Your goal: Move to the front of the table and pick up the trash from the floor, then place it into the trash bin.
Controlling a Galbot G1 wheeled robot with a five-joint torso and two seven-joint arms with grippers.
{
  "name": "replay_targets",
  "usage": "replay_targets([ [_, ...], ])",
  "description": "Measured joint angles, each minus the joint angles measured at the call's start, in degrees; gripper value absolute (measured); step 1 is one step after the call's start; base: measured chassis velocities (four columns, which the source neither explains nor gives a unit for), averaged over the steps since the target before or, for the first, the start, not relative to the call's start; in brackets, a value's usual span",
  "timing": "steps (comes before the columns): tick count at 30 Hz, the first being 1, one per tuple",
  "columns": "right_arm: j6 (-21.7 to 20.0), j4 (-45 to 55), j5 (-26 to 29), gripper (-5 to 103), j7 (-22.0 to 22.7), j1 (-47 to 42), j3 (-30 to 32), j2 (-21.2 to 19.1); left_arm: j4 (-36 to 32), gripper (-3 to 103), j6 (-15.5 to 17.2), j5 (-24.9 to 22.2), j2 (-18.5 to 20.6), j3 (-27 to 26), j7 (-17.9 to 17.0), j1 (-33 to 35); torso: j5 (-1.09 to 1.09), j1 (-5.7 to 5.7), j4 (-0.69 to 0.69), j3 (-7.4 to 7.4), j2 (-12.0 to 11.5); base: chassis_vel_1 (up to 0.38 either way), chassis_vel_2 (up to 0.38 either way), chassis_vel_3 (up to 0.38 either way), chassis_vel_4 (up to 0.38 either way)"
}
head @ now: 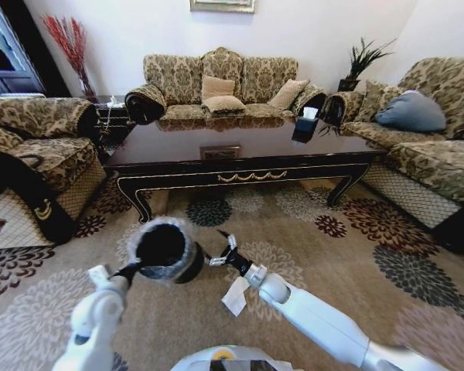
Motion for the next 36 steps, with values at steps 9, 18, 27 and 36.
replay_targets([
  [9,-21.0,1.5,18.1,100,25.8,-1.1,-1.5,4.4,-0.8,2,0.8,-3.1,2.2,-5.4,-0.1,2.4,0.0,0.0,0.01,0.0,0.0,0.0,0.0,0.0,0.0],
  [18,-33.7,5.0,38.1,100,42.6,-2.0,-2.5,10.4,-1.5,2,1.1,-4.1,2.3,-6.6,-1.2,1.9,-0.01,0.0,0.0,0.0,0.0,0.0,0.0,0.0,0.0],
  [27,-36.6,3.9,51.0,100,51.6,-3.3,-2.1,15.7,-9.6,2,2.9,-10.0,1.1,-8.5,-2.8,1.8,0.03,0.0,-0.01,0.0,0.0,0.0,0.0,0.0,0.0],
  [36,-37.8,-0.5,53.9,100,53.0,-2.5,-2.7,16.8,-9.4,2,3.0,-10.1,0.3,-7.1,-2.7,2.1,0.01,0.0,-0.01,0.0,0.0,0.0,0.0,0.0,0.0],
])
